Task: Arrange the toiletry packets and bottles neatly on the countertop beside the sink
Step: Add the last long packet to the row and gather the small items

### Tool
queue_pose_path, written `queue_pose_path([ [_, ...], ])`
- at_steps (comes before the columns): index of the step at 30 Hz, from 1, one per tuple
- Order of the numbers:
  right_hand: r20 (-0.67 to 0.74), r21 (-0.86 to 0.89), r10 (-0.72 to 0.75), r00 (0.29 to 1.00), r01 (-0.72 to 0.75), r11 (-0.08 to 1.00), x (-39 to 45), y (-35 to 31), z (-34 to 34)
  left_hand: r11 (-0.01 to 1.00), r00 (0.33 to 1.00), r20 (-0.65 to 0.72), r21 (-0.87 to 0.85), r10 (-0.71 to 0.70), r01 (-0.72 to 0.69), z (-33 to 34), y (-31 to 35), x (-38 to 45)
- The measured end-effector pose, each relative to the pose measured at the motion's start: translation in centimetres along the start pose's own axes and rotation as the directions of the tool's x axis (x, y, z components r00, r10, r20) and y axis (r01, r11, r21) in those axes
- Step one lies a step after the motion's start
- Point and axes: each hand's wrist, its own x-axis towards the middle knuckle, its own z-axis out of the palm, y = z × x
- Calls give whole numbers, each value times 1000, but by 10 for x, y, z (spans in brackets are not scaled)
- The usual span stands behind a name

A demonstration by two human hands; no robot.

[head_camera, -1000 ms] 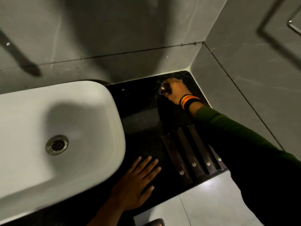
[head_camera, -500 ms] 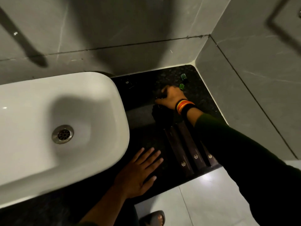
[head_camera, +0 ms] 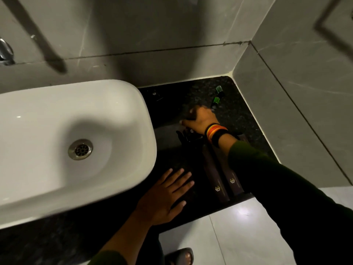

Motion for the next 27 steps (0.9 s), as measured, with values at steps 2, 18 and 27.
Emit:
queue_pose_path([
  [2,-33,33,-63,997,64,997,17,-12,-5,1000,1000,13,6,-4,4,1,0,0],
  [18,162,-371,-493,855,515,772,119,-105,13,999,998,64,34,-23,21,0,0,-1],
  [27,-91,27,-60,994,63,998,46,-6,-36,999,999,44,34,-5,3,2,-1,1],
])
